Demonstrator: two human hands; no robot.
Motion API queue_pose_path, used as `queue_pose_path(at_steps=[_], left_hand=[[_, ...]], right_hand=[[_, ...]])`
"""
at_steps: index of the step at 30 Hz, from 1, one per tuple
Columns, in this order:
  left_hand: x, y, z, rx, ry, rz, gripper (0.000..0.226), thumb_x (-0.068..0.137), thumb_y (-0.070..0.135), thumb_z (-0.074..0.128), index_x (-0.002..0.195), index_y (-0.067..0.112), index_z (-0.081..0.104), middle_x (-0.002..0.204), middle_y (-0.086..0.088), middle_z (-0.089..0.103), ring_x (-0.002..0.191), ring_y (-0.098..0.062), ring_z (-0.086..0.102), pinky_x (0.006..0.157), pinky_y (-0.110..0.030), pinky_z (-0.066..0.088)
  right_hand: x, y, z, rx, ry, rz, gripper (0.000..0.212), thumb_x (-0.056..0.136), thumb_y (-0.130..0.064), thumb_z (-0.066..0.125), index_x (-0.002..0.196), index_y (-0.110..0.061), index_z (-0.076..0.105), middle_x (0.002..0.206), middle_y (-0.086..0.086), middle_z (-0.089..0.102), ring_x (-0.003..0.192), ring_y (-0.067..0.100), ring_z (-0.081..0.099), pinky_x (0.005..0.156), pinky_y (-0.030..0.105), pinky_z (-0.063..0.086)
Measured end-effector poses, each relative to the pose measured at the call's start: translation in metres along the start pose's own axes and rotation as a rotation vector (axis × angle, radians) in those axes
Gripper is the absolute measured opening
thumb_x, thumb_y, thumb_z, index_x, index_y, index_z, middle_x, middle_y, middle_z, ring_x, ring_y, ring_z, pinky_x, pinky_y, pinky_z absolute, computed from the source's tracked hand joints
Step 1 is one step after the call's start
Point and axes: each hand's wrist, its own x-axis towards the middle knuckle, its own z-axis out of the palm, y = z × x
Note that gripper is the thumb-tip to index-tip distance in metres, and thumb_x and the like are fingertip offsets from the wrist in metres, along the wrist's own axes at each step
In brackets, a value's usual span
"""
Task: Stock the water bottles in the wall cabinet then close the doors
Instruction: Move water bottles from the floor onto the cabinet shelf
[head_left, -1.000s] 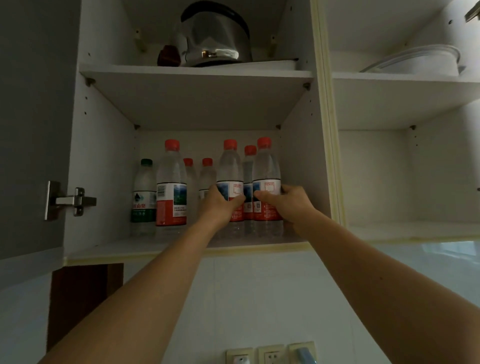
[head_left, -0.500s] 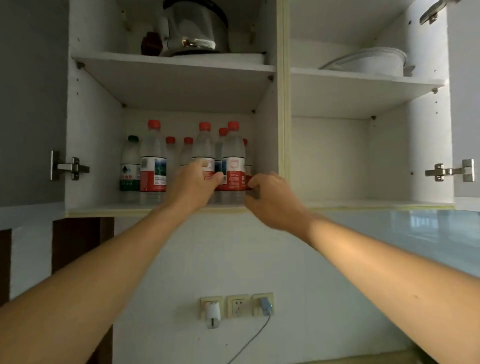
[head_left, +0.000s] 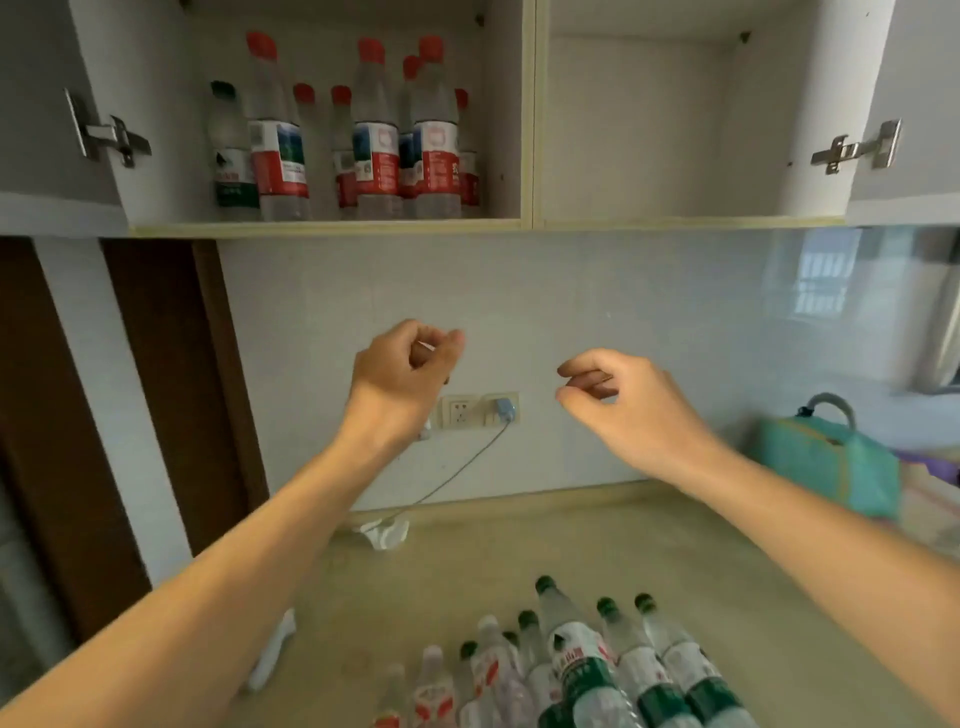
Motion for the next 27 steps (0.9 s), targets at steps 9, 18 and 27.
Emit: queue_pose_path(at_steps=[9,18,27], left_hand=[[-0.175,-0.101,0.025,-0.12,-0.311,-0.215,0.033,0.1,0.044,0.059,0.08,0.018,0.064,0.06,0.005,0.064,0.048,0.0,0.052,0.052,-0.019,0.039],[-0.369,-0.208,0.047,-0.103,-0.591,-0.519,0.034,0.1,0.043,0.057,0.076,0.02,0.063,0.051,0.005,0.052,0.047,-0.006,0.048,0.056,-0.029,0.042],[-0.553,-0.338,0.127,0.04,-0.577,-0.952,0.028,0.099,0.039,0.06,0.087,0.014,0.065,0.071,-0.005,0.065,0.055,-0.008,0.055,0.058,-0.032,0.047]], right_hand=[[-0.165,0.043,0.072,0.148,-0.068,0.325,0.007,0.095,-0.034,0.067,0.096,-0.029,0.072,0.071,-0.016,0.071,0.052,-0.002,0.059,0.048,0.01,0.042],[-0.354,0.144,0.163,0.223,-0.358,0.697,0.047,0.093,-0.037,0.065,0.075,0.004,0.05,0.057,-0.002,0.034,0.051,0.01,0.029,0.047,0.02,0.028],[-0.508,0.306,0.254,0.166,-0.643,1.131,0.018,0.096,-0.025,0.064,0.083,-0.015,0.07,0.069,0.002,0.068,0.058,0.015,0.059,0.053,0.03,0.048]])
